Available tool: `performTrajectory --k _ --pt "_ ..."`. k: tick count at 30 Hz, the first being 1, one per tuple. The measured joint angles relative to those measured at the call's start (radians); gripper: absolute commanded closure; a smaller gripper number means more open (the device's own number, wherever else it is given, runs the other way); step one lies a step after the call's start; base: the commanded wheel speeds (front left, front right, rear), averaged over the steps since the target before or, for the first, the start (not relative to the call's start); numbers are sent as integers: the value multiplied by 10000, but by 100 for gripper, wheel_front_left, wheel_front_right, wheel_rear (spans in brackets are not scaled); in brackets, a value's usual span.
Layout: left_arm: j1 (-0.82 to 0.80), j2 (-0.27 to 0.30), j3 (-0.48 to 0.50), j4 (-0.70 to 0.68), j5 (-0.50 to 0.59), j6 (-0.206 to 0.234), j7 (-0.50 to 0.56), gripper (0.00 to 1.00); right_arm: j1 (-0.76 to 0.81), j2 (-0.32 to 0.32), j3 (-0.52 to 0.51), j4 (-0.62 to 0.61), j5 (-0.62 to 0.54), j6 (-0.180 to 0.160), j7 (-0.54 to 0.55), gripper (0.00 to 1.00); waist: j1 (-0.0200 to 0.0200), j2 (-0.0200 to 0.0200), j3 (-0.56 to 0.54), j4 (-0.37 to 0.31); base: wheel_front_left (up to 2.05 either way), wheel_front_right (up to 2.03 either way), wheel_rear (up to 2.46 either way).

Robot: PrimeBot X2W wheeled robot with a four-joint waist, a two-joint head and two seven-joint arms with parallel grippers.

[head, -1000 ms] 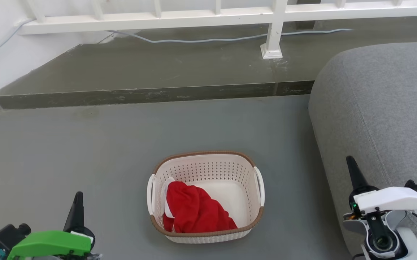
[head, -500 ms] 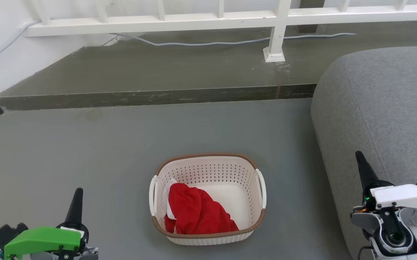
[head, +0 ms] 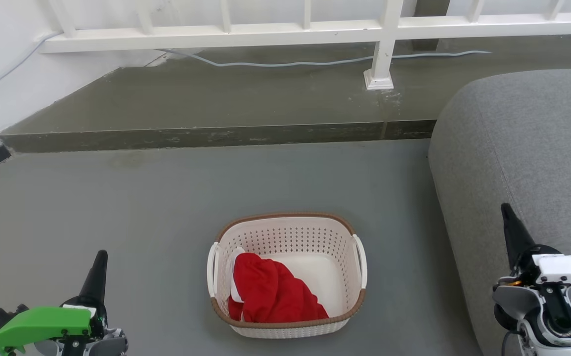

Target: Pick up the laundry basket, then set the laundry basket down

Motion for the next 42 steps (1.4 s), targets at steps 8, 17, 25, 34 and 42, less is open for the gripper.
performTrajectory --k 8,17,25,34,42 --pt "-226 27 67 236 -1081 -182 174 100 -94 -12 -288 46 1018 253 230 100 0 0 -62 53 0 0 0" --pt "-254 33 79 307 -1141 -215 174 100 -160 -15 -324 96 1064 255 230 100 0 0 -64 53 0 0 0" --pt "-262 33 84 330 -1141 -257 180 100 -162 -15 -332 111 1064 255 230 100 0 0 -66 53 0 0 0" --pt "-357 33 92 364 -1141 -268 188 100 -167 -15 -339 140 1064 257 232 100 0 0 -68 54 0 0 0" --pt "-358 33 102 422 -1141 -272 263 100 -172 -13 -351 163 1064 257 232 100 0 0 -70 54 0 0 0"
